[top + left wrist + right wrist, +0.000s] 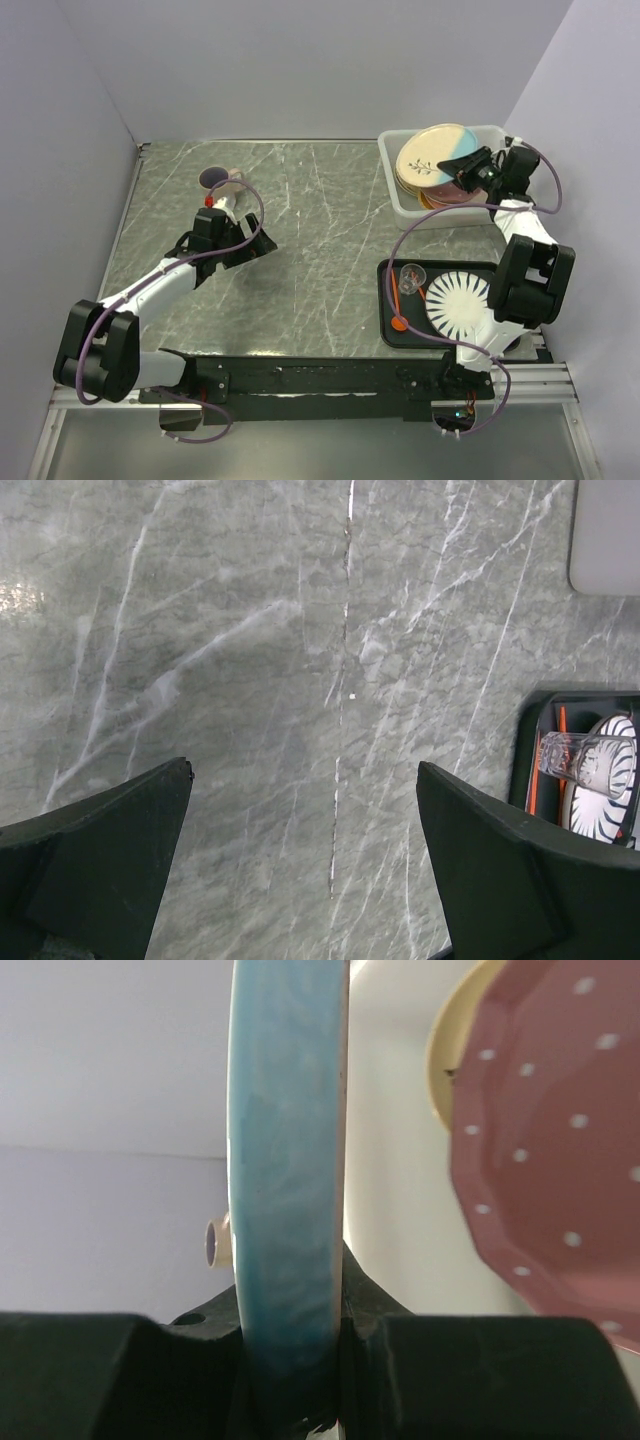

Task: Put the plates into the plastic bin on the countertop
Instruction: Place the plate in the plastic bin.

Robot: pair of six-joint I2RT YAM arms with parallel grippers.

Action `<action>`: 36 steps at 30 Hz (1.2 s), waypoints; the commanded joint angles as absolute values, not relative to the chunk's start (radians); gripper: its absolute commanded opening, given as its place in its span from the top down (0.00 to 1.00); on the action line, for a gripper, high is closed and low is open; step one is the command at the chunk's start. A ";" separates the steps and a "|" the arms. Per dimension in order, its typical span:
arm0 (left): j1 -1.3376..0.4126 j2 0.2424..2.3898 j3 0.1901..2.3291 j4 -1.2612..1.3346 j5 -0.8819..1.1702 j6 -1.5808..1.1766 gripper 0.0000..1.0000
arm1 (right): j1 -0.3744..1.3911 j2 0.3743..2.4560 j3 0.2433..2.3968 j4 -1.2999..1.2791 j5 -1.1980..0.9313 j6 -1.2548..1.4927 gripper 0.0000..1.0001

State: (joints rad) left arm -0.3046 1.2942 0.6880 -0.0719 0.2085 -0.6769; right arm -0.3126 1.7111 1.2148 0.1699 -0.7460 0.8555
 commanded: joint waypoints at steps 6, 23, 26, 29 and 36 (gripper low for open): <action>-0.305 1.299 0.701 -0.040 0.229 -0.686 0.01 | -0.368 1.660 1.219 0.269 -0.689 0.836 1.00; -0.305 1.308 0.700 -0.046 0.230 -0.681 0.01 | -0.396 1.773 1.235 0.238 -0.661 0.819 0.98; -0.305 1.312 0.698 -0.046 0.229 -0.681 0.01 | -0.397 1.779 1.238 0.212 -0.621 0.802 0.96; -0.305 1.318 0.701 -0.046 0.230 -0.680 0.01 | -0.400 1.786 1.239 0.186 -0.594 0.788 0.94; -0.305 1.321 0.713 -0.055 0.230 -0.673 0.00 | -0.407 1.804 1.239 0.140 -0.572 0.778 0.89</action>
